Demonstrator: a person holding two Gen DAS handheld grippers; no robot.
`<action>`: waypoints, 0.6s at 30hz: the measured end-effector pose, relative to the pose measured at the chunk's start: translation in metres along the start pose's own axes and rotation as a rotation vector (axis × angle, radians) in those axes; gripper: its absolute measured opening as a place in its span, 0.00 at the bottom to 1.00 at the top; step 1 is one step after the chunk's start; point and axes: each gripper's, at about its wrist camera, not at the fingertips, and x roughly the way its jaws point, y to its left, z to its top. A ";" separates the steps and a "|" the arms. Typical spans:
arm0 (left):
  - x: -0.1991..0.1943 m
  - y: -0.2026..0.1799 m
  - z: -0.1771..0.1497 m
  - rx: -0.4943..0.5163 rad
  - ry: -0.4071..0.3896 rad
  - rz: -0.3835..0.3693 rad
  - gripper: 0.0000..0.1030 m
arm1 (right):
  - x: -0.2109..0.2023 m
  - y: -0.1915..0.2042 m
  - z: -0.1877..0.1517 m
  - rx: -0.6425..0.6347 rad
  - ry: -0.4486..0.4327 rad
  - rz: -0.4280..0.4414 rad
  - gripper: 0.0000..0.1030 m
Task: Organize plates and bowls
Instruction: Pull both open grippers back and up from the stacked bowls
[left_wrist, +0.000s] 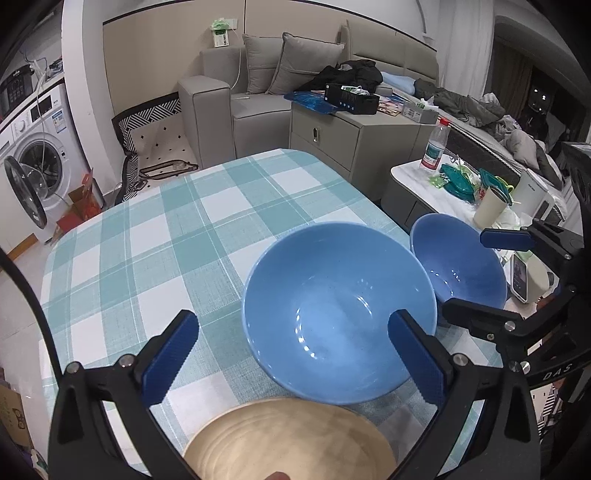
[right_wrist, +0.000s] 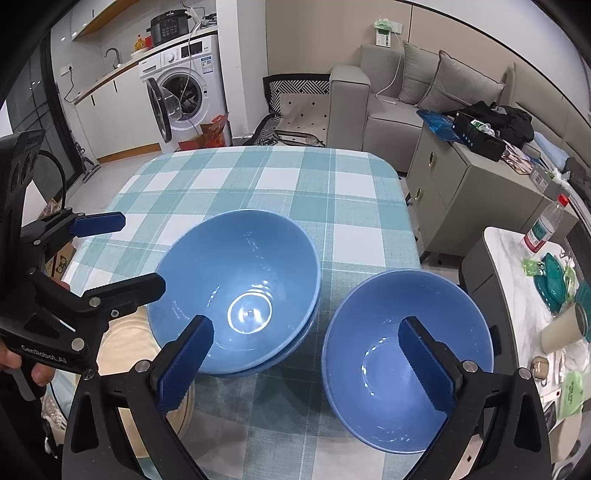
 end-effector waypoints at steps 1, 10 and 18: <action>0.000 -0.001 0.001 0.001 -0.001 -0.002 1.00 | -0.001 -0.001 0.000 0.001 -0.002 -0.004 0.99; -0.006 -0.012 0.010 0.030 -0.023 -0.015 1.00 | -0.014 -0.015 -0.004 0.037 -0.027 -0.025 0.99; -0.006 -0.030 0.021 0.068 -0.026 -0.035 1.00 | -0.028 -0.030 -0.014 0.070 -0.045 -0.047 0.99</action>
